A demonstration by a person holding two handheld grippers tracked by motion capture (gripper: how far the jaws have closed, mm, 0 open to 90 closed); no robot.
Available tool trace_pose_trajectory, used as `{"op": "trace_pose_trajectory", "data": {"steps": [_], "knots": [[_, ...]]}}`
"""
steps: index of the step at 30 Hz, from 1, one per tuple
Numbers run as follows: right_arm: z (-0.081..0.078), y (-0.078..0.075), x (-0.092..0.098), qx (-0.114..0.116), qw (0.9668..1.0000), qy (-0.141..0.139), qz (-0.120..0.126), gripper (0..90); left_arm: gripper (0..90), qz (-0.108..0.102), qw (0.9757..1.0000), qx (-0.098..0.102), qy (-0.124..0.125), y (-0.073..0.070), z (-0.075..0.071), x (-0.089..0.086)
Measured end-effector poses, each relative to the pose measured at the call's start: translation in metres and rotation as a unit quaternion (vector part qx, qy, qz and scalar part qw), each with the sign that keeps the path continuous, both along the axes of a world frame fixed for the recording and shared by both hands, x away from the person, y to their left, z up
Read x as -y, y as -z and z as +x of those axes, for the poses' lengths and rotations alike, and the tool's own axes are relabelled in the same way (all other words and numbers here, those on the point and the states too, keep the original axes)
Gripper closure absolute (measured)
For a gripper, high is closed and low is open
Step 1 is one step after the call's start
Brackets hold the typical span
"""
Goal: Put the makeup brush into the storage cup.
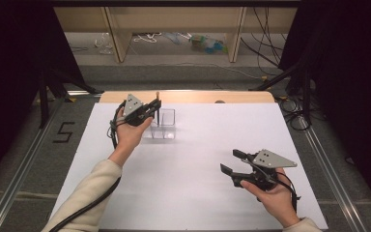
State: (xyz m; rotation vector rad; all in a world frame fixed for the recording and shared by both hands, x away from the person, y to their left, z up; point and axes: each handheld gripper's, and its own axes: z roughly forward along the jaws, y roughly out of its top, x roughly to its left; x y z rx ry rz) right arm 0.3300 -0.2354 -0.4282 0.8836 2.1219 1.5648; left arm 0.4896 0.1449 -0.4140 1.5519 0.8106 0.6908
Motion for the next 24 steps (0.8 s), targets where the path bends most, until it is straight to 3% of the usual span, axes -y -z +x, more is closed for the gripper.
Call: {"op": "trace_pose_trajectory", "data": {"steps": [7, 8, 11, 13, 14, 24], "knots": [[0.0001, 0.0001, 0.0000, 0.000, 1.0000, 0.000, -0.001, 30.9, 83.6, 0.003, 1.0000, -0.001, -0.002, 0.0011, -0.0001, -0.0001], [0.0015, 0.0005, 0.0004, 0.012, 0.9999, 0.000, -0.003, 30.8, 83.6, 0.002, 1.0000, -0.001, -0.002, 0.0014, -0.0001, 0.0001], [0.0015, 0.0005, 0.0004, 0.013, 0.9999, 0.000, -0.002, 30.9, 83.6, 0.001, 1.0000, -0.004, -0.002, 0.0024, -0.0001, 0.0004], [0.0000, 0.0001, -0.0001, 0.000, 1.0000, 0.000, -0.001, 30.8, 83.5, 0.001, 1.0000, -0.004, -0.003, 0.0028, 0.0000, 0.0005], [0.0015, 0.0004, 0.0005, 0.013, 0.9999, 0.000, -0.003, 30.9, 83.5, 0.002, 1.0000, -0.004, -0.003, 0.0032, 0.0000, 0.0006], [0.0015, 0.0005, 0.0006, 0.012, 0.9999, 0.000, -0.003, 30.9, 83.5, 0.006, 0.9999, -0.010, -0.006, 0.0073, 0.0002, 0.0011]]}}
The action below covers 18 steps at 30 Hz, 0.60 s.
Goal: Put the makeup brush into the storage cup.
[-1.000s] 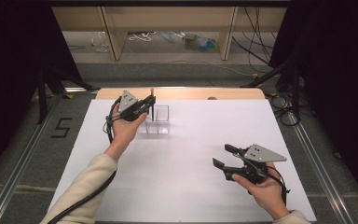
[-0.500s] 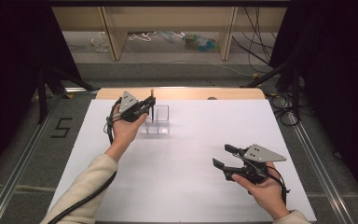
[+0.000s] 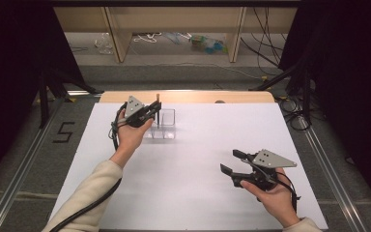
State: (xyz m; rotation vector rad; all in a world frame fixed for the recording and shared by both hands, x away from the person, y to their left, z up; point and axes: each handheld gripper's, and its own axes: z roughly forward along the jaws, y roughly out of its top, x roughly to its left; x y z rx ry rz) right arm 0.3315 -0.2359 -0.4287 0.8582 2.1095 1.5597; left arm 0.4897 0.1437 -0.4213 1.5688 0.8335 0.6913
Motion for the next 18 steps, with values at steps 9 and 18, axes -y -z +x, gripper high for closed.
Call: {"op": "trace_pose_trajectory", "data": {"steps": [9, 18], "knots": [[-0.0001, -0.0002, 0.0004, -0.002, 1.0000, -0.001, -0.002, 30.9, 83.5, 0.001, 1.0000, -0.001, -0.002, 0.0016, 0.0006, -0.0006], [0.0004, 0.0004, 0.0001, -0.002, 1.0000, -0.003, -0.002, 30.8, 83.5, -0.001, 1.0000, -0.007, -0.005, 0.0054, 0.0009, 0.0002]]}}
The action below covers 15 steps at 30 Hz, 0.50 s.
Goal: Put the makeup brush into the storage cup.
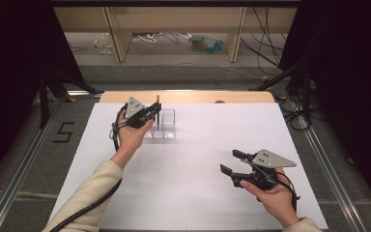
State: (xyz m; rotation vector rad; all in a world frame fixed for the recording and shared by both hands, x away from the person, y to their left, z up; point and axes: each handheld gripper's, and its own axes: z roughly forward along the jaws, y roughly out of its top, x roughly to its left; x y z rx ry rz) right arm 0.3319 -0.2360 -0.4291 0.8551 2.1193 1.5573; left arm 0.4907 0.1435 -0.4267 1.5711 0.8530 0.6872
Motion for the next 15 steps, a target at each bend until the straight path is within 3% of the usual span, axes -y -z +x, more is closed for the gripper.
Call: {"op": "trace_pose_trajectory", "data": {"steps": [15], "knots": [[0.0007, 0.0007, -0.0008, 0.003, 1.0000, -0.002, 0.006, 30.8, 83.5, 0.000, 1.0000, -0.009, 0.000, 0.0050, 0.0016, -0.0013]]}}
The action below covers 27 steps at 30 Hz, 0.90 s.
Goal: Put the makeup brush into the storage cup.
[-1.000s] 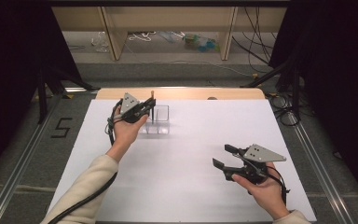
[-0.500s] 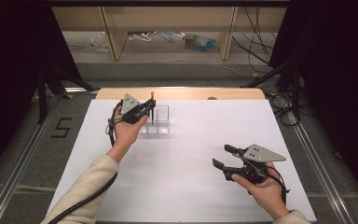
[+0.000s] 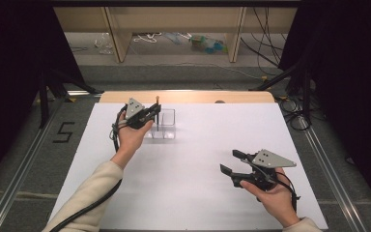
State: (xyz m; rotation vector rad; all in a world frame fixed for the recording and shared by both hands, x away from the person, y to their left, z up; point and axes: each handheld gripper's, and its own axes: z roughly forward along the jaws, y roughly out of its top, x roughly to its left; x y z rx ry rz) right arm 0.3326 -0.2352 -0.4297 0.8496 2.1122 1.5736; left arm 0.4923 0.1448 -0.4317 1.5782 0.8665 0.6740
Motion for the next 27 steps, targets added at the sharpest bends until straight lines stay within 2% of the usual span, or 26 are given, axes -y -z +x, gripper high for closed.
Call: {"op": "trace_pose_trajectory", "data": {"steps": [13, 15, 16, 17, 19, 21, 27], "knots": [[-0.0007, -0.0007, 0.0007, -0.003, 1.0000, 0.002, -0.006, 30.8, 83.5, 0.003, 1.0000, -0.006, -0.003, 0.0047, 0.0005, -0.0004], [0.0001, 0.0003, -0.0002, 0.001, 1.0000, 0.001, 0.001, 30.8, 83.5, 0.003, 1.0000, -0.007, -0.003, 0.0053, 0.0006, -0.0003], [-0.0016, 0.0000, -0.0007, -0.016, 0.9999, -0.001, 0.004, 30.8, 83.5, 0.003, 1.0000, -0.008, -0.004, 0.0056, 0.0006, -0.0003], [-0.0003, -0.0001, 0.0001, -0.001, 1.0000, 0.001, -0.002, 30.8, 83.5, 0.002, 1.0000, -0.009, -0.004, 0.0060, 0.0006, -0.0001], [-0.0003, -0.0002, 0.0002, -0.001, 1.0000, 0.001, -0.003, 30.8, 83.5, 0.002, 1.0000, -0.008, -0.005, 0.0065, 0.0006, 0.0001], [-0.0018, -0.0004, -0.0002, -0.015, 0.9999, 0.002, -0.002, 30.8, 83.5, 0.003, 0.9999, -0.011, -0.003, 0.0070, 0.0008, 0.0003], [-0.0016, 0.0001, -0.0008, -0.016, 0.9999, -0.001, 0.003, 30.8, 83.5, 0.004, 0.9999, -0.014, -0.003, 0.0090, 0.0015, -0.0005]]}}
